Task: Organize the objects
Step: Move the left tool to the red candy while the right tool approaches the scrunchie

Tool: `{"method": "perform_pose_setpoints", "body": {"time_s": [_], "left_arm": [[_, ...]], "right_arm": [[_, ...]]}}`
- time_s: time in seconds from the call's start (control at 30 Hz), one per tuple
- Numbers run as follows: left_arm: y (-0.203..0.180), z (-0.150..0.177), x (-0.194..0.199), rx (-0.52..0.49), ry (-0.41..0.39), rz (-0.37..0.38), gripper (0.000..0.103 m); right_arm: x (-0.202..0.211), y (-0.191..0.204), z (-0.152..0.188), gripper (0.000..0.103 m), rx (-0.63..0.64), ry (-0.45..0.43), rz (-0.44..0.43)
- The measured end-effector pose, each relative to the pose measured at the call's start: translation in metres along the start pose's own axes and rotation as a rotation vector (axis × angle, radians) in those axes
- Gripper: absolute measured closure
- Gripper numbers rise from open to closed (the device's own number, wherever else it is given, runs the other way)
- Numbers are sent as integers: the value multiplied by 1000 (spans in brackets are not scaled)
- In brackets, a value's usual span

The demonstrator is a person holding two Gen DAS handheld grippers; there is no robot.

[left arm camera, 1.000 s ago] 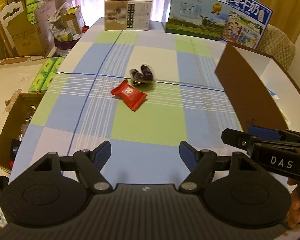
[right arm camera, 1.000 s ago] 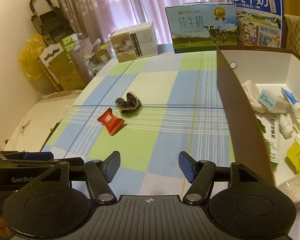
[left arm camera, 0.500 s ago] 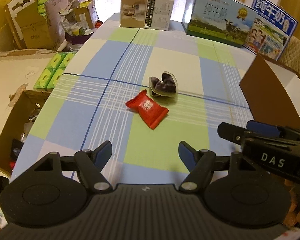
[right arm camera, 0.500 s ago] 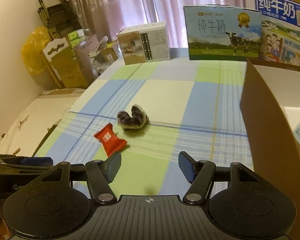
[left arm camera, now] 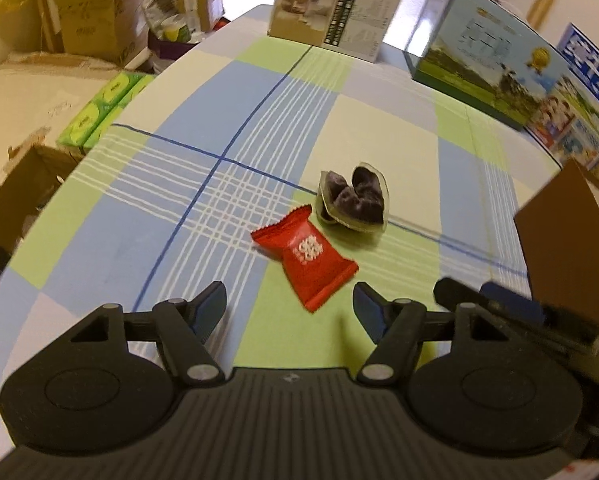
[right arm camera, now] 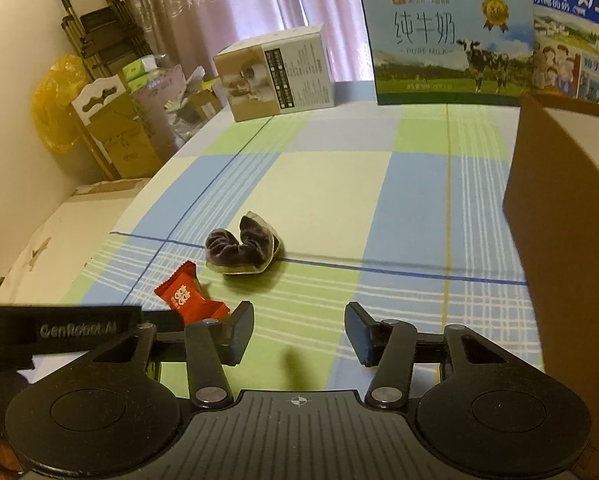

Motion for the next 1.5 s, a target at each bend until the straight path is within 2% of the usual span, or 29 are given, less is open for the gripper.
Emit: {"method": "perform_pose_setpoints", "body": {"time_s": [0.33, 0.63, 0.77, 0.9, 0.97, 1.1, 1.23, 1.33, 1.5], "left_arm": [[-3, -13, -34, 112, 12, 8, 39], [-3, -17, -40, 16, -22, -45, 45], [4, -19, -36, -40, -52, -117, 48], [19, -24, -33, -35, -70, -155, 49], [27, -28, -32, -31, -76, -171, 50], [37, -34, -32, -26, -79, -175, 50], [39, -36, -33, -53, -86, -171, 50], [40, -39, -33, -83, -100, -196, 50], [48, -43, -35, -67, -105, -210, 50]], "right_arm": [[-19, -9, 1, 54, -18, 10, -10], [-21, -9, 3, 54, -19, 11, -30], [-21, -5, 4, 54, -13, 5, -42], [-26, 4, 0, 54, -9, -13, -67], [-30, 12, -3, 52, 13, -20, -71], [-42, 28, -7, 41, 92, -36, -55], [-56, 39, -10, 41, 152, -44, -44], [-63, 47, -14, 41, 178, -64, -49], [-75, 54, -20, 43, 225, -72, -15]]}}
Point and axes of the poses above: each gripper's, at about its wrist camera, not at the fingertips, and x roughly against the way its jaws point, y to its left, z to its underside, the point moved 7 cm from there along -x, roughly the way its jaws point, and after that the axes turned 1 degree about x, right-handed, at the moved point
